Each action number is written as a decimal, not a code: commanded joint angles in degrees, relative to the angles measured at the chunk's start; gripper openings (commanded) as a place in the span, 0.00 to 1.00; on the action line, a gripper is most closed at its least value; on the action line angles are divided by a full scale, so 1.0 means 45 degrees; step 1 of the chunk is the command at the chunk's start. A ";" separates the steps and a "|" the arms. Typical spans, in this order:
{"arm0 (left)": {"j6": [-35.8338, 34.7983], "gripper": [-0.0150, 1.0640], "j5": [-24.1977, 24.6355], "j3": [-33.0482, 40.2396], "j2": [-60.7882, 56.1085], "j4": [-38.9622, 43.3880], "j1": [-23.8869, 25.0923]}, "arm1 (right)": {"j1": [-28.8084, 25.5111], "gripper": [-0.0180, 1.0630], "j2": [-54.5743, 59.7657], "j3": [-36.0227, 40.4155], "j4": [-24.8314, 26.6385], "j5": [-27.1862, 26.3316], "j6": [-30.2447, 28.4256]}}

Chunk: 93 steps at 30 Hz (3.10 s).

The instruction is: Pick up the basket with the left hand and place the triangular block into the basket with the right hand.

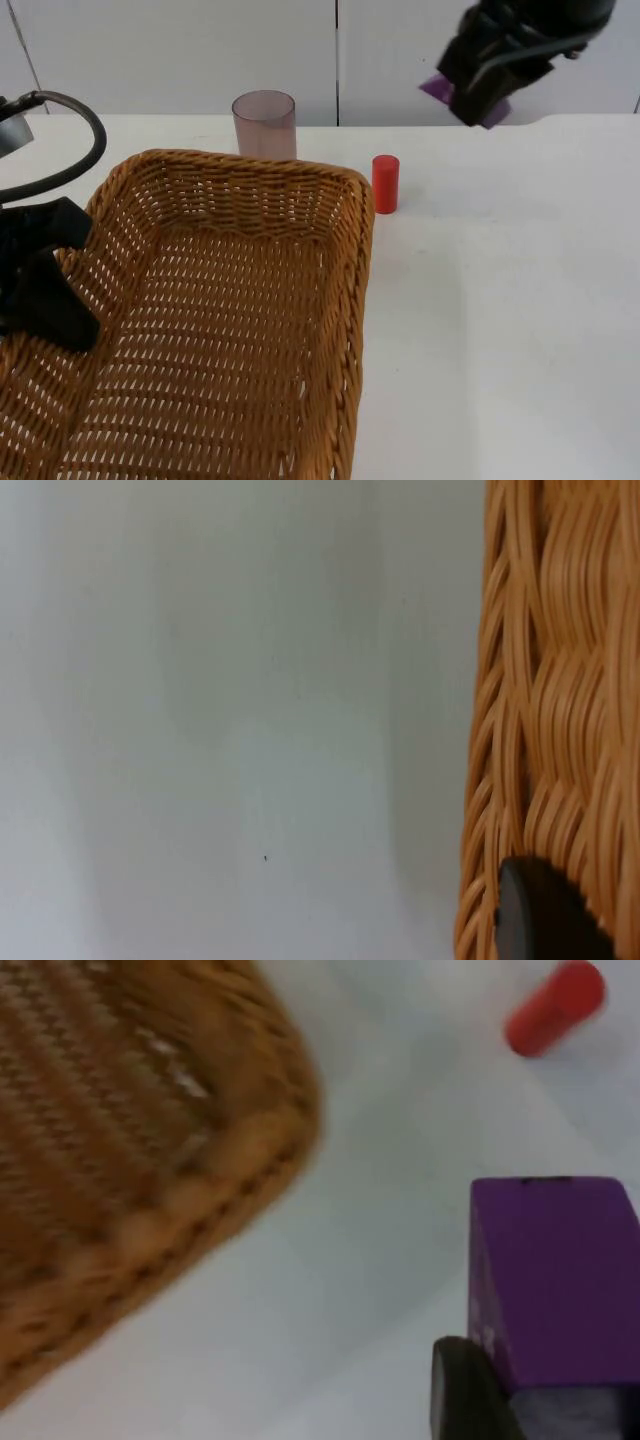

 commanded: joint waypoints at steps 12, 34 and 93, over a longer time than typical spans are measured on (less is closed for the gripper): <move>-0.0051 0.01 0.0050 -0.0016 -0.0052 -0.0401 0.0037 | 0.2407 0.02 0.0563 0.0067 0.1172 -0.1475 0.0060; -0.0051 0.01 -0.0047 -0.0016 -0.0052 -0.0456 0.0037 | 0.2407 0.74 0.2541 0.0980 0.2858 -0.4444 -0.1119; -0.0286 0.01 -0.4142 -0.0016 0.2522 -0.3330 -0.3589 | 0.2407 0.76 -1.0025 0.7098 0.1120 -0.5076 -0.0055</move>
